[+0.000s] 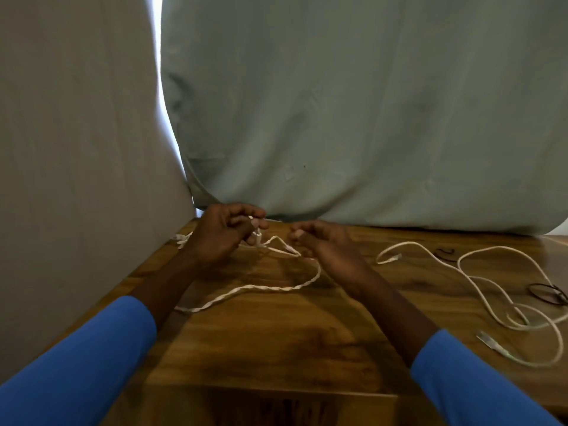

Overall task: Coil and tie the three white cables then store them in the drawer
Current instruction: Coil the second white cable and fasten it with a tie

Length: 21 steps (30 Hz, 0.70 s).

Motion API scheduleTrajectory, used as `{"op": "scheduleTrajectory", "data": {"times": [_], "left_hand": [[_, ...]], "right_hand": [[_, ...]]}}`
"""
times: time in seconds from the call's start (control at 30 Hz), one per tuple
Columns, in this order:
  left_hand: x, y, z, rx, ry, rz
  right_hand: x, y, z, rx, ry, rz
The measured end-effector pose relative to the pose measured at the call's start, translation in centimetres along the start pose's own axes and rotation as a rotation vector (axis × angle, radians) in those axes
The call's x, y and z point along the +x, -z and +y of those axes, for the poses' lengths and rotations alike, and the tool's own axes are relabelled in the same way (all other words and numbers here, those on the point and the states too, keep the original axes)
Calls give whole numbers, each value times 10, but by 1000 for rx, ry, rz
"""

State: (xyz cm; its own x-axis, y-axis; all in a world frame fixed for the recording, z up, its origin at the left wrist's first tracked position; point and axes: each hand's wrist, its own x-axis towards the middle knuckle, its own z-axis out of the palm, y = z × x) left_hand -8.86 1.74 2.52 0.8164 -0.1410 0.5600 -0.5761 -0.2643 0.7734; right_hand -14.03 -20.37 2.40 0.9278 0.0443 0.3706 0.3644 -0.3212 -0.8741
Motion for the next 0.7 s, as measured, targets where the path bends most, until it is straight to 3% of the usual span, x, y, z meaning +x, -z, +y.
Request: {"op": "scheduleTrajectory", "data": {"times": [0.1, 0.2, 0.37, 0.47, 0.57, 0.63, 0.7], "left_hand": [[9, -3, 4, 140, -153, -121], [14, -2, 6, 460, -382, -259], [22, -8, -4, 588, -471, -84], [27, -21, -18, 594, -592, -22], [38, -31, -29, 378, -416, -69], [42, -41, -34, 73, -183, -163], [45, -54, -35, -143, -78, -153]], "right_hand": [[13, -27, 1, 287, -38, -146], [27, -36, 9, 424, -95, -181], [33, -48, 31, 728, -178, -241], [35, -54, 41, 636, -241, -170], [44, -48, 47, 688, -256, -126], [49, -36, 49, 893, -300, -208], [53, -24, 52, 1036, -317, -339]]}}
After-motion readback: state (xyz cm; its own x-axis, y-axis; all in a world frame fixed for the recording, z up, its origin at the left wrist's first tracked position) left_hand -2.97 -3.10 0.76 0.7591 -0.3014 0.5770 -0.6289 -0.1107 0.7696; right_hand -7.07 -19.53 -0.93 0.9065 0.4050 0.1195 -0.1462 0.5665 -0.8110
